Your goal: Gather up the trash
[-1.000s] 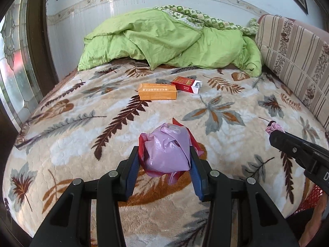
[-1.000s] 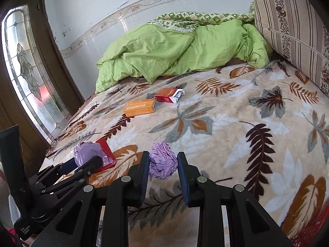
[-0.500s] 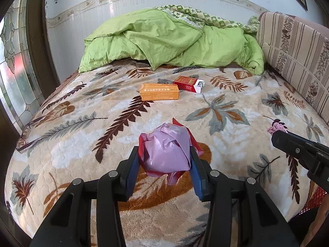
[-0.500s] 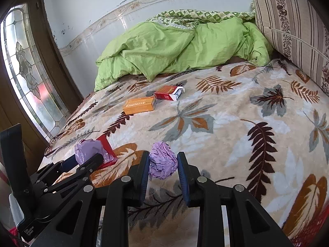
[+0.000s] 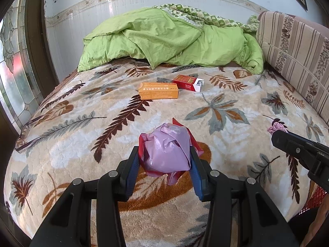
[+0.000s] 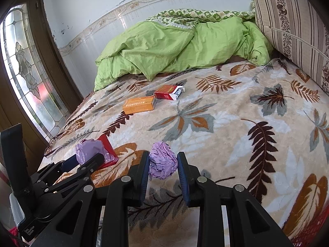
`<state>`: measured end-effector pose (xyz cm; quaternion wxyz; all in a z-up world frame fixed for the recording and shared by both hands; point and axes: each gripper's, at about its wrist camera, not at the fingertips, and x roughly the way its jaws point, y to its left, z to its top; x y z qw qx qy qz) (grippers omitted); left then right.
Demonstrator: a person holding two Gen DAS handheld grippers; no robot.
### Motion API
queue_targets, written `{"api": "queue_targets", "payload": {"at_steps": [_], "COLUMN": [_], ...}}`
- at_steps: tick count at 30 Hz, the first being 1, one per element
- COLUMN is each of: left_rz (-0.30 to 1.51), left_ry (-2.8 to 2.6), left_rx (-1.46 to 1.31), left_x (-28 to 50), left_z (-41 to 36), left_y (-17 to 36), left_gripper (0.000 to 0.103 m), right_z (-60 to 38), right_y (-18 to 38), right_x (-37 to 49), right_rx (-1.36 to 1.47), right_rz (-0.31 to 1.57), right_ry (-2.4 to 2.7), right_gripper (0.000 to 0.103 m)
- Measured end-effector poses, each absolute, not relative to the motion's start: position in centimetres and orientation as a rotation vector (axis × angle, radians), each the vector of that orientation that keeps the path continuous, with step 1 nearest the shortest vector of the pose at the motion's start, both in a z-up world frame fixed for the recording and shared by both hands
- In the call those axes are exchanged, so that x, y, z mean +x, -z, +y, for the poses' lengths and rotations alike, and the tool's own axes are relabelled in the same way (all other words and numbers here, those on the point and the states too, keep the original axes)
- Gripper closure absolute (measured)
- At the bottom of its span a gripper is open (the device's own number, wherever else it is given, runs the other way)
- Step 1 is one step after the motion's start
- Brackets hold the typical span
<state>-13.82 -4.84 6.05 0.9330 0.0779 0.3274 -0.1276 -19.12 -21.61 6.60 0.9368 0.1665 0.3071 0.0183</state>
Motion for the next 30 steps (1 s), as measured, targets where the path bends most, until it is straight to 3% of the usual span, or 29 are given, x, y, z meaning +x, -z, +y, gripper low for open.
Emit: {"api": "queue_targets", "payload": {"at_steps": [30], "left_rz": [0.674], "left_ry": [0.293], "left_rx": [0.161], "left_x": [-14.63], "left_z": [-5.69], "left_y": [-5.78], "left_gripper": [0.059], "right_z": [-21.97], "right_y": [-6.37], "right_x": [-19.84], "right_rx": [0.411], "right_rz": [0.635], "right_ry": [-0.055], "right_gripper": [0.075]}}
